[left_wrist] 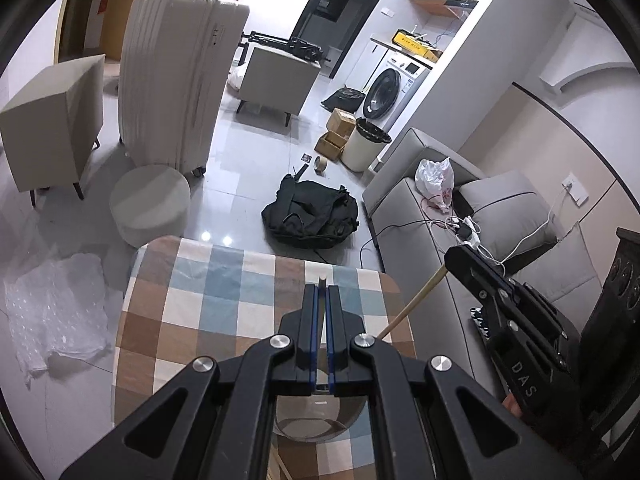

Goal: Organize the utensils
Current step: 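Lower both chopsticks into the white holder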

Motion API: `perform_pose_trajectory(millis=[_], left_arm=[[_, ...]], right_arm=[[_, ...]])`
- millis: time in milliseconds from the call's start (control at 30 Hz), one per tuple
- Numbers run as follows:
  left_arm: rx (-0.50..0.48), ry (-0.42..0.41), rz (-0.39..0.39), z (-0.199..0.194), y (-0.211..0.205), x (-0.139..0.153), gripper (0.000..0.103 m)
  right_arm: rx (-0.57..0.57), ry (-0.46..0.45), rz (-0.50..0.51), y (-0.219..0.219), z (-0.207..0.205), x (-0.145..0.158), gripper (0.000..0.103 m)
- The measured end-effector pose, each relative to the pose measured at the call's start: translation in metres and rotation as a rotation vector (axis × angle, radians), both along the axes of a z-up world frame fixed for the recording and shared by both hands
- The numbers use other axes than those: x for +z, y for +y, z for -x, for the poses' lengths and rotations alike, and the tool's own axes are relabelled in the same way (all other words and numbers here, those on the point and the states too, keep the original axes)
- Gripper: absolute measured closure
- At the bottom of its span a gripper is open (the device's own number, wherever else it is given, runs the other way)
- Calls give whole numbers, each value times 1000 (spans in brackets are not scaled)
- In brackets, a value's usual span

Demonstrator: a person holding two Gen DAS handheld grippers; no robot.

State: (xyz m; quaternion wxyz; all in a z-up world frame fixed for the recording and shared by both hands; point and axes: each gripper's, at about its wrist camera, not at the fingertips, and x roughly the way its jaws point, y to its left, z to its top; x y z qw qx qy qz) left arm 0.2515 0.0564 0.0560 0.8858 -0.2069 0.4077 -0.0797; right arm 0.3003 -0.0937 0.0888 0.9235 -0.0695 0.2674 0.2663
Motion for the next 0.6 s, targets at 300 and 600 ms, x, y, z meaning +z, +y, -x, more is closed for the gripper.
perform_pose_trajectory(millis=[300,600], left_arm=[[-35,29,25,-3,-6,-11,103],[-65,105,10,-7,-8,-26,103]], right_arm=[[33,48,48,7,-1,-27,99],[24,156,31,5,-5,-51,97]])
